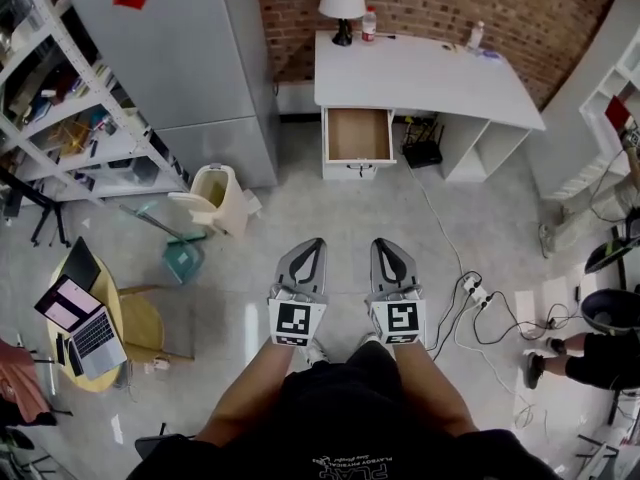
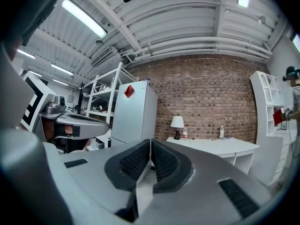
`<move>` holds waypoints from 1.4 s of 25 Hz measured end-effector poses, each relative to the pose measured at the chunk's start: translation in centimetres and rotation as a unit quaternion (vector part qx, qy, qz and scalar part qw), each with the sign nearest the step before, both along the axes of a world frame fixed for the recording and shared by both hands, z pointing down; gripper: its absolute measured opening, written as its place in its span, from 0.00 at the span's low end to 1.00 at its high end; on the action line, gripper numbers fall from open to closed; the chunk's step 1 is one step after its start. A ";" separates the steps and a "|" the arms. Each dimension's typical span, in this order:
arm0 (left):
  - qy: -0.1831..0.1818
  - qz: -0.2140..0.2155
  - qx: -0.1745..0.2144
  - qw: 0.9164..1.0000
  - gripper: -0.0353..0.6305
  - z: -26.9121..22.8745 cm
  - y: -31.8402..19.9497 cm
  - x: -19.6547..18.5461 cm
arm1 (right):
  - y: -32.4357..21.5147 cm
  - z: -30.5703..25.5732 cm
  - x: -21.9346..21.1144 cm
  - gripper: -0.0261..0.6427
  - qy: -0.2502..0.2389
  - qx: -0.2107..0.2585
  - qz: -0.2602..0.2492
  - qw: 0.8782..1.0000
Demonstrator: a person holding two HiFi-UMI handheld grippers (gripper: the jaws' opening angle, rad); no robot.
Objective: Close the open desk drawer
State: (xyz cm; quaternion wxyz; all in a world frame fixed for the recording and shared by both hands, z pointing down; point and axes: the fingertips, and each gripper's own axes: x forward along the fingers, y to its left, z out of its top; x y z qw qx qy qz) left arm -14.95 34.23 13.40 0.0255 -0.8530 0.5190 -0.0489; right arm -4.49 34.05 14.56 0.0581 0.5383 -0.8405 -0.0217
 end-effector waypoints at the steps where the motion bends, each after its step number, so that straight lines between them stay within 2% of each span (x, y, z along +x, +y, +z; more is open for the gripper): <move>1: 0.001 0.001 0.001 1.000 0.06 -0.1 -0.1 -0.2 | -0.1 0.0 0.1 0.08 0.000 -0.001 0.004 1.000; 9: 0.013 -0.020 -0.006 1.000 0.06 0.2 -3.9 -1.2 | -3.0 -0.3 1.3 0.08 0.002 -0.001 0.019 1.000; 20: -0.029 -0.019 -0.018 0.999 0.06 1.3 -10.4 4.0 | -9.9 -0.1 4.4 0.08 -0.012 -0.003 -0.014 1.000; 25: -0.016 -0.030 -0.032 0.999 0.06 1.3 -13.5 5.5 | -13.1 -0.5 6.4 0.08 -0.017 0.003 -0.023 1.000; 30: -0.020 -0.029 -0.022 0.999 0.06 0.4 -15.6 7.2 | -15.3 -0.7 8.2 0.08 -0.032 0.005 -0.016 0.999; 35: -0.021 -0.035 -0.021 0.999 0.06 0.7 -17.7 7.3 | -17.0 -0.6 9.1 0.08 -0.042 0.011 -0.006 0.999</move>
